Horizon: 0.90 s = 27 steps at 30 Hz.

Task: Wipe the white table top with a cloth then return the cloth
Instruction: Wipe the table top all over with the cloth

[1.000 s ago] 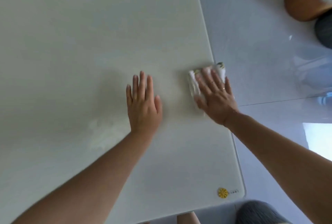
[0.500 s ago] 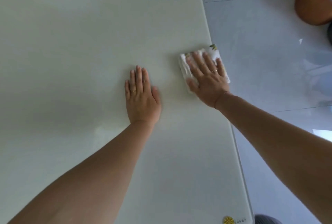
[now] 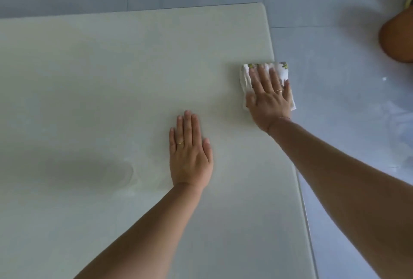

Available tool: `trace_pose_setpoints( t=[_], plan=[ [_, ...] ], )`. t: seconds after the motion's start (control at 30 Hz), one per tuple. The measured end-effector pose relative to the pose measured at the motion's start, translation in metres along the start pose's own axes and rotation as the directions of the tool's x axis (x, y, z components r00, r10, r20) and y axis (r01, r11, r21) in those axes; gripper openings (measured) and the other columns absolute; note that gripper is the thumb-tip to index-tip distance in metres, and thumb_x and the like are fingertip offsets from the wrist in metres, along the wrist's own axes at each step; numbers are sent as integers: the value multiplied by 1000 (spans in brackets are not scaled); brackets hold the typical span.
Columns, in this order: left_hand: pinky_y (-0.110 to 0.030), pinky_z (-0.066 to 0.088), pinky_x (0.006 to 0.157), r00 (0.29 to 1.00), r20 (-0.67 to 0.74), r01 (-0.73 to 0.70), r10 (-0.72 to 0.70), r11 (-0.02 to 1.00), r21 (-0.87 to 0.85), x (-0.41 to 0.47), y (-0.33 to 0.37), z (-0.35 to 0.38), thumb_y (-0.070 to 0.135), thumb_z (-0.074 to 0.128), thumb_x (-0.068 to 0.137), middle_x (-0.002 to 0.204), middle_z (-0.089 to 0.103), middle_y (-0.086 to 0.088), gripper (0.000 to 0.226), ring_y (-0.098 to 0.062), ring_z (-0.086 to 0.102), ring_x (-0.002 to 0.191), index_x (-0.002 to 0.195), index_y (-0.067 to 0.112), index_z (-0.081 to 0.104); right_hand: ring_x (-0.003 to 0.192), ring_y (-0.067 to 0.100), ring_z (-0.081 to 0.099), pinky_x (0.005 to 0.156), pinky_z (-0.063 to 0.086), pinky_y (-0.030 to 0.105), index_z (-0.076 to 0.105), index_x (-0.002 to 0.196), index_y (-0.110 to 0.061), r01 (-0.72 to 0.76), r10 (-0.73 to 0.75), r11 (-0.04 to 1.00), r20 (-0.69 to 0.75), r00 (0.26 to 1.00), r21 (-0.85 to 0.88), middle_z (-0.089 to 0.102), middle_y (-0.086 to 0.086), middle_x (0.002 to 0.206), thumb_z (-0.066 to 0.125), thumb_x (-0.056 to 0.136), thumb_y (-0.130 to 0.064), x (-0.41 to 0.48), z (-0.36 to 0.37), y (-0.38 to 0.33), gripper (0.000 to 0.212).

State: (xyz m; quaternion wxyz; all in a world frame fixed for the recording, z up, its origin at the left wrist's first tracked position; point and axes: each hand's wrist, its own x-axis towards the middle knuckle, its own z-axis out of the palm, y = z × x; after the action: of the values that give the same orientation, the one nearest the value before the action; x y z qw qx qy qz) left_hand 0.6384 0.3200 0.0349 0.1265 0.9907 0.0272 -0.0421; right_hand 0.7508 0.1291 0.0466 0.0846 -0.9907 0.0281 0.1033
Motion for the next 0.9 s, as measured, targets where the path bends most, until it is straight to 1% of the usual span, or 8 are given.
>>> trace_pose_setpoints(
  t=[0.1, 0.17, 0.23, 0.3, 0.4, 0.53, 0.7, 0.9],
  plan=[
    [-46, 18, 118, 1000, -9, -4, 4, 1000, -21, 0, 0, -3, 29, 25, 93, 154, 28, -15, 59, -30, 25, 144, 146, 3, 31, 146, 21, -12, 111, -15, 51, -1, 150, -31, -202, 205, 971, -5, 979, 125, -8, -8, 159, 24, 95, -33, -11, 12, -58, 61],
    [-47, 22, 116, 999, -30, -22, 21, 999, -38, 5, 1, -8, 28, 27, 94, 151, 35, -15, 57, -31, 30, 142, 143, 2, 37, 145, 21, -13, 111, -18, 50, -2, 150, -32, 105, -105, 993, 8, 994, 53, -8, -9, 159, 21, 94, -35, -38, 25, -80, 60],
    [-47, 20, 116, 996, -71, -58, 54, 996, -63, 21, 3, -13, 25, 29, 94, 150, 38, -15, 54, -32, 32, 140, 141, 2, 40, 146, 19, -6, 114, -13, 48, 3, 150, -33, 440, -437, 897, 57, 898, -46, -2, -9, 159, 20, 94, -38, -41, 21, -61, 59],
    [-45, 16, 117, 990, -106, -102, 95, 993, -60, 49, 9, -18, 23, 30, 93, 151, 35, -15, 54, -32, 29, 142, 142, 2, 38, 147, 18, 0, 116, -5, 46, 5, 150, -32, 521, -518, 843, 64, 853, -134, 4, -7, 159, 25, 96, -40, -15, 11, -25, 58],
    [-41, 6, 119, 988, -72, -136, 135, 991, -7, 100, 19, -20, 28, 31, 96, 157, 20, -14, 58, -29, 15, 146, 148, 4, 25, 147, 18, -4, 117, -5, 45, 1, 150, -32, 228, -228, 969, 19, 974, -92, -1, -6, 160, 24, 98, -38, 32, -3, 6, 57],
    [-37, -1, 119, 997, -36, -64, 64, 998, 21, 136, 21, -6, 33, 30, 100, 160, 9, -10, 59, -23, 5, 148, 151, 7, 14, 146, 20, -11, 112, -15, 50, 0, 150, -32, -31, 31, 999, -16, 999, 20, -7, -8, 159, 23, 95, -37, 37, 10, -40, 60],
    [-36, 2, 120, 995, -76, -64, 65, 998, 12, 137, 21, 1, 30, 28, 99, 160, 14, -8, 57, -21, 8, 148, 150, 6, 20, 147, 19, -5, 117, -8, 47, 0, 150, -33, 509, -503, 853, 79, 861, -117, -1, -9, 159, 22, 98, -39, 46, -2, -19, 57],
    [-35, 0, 120, 996, -57, -66, 66, 998, 1, 139, 20, -1, 40, 15, 90, 160, 14, -9, 69, -22, 8, 148, 150, 6, 18, 146, 18, -10, 116, -9, 47, -1, 150, -31, -29, 29, 999, 9, 1000, 25, -8, -9, 159, 21, 98, -36, 114, -18, -17, 57]
  ],
)
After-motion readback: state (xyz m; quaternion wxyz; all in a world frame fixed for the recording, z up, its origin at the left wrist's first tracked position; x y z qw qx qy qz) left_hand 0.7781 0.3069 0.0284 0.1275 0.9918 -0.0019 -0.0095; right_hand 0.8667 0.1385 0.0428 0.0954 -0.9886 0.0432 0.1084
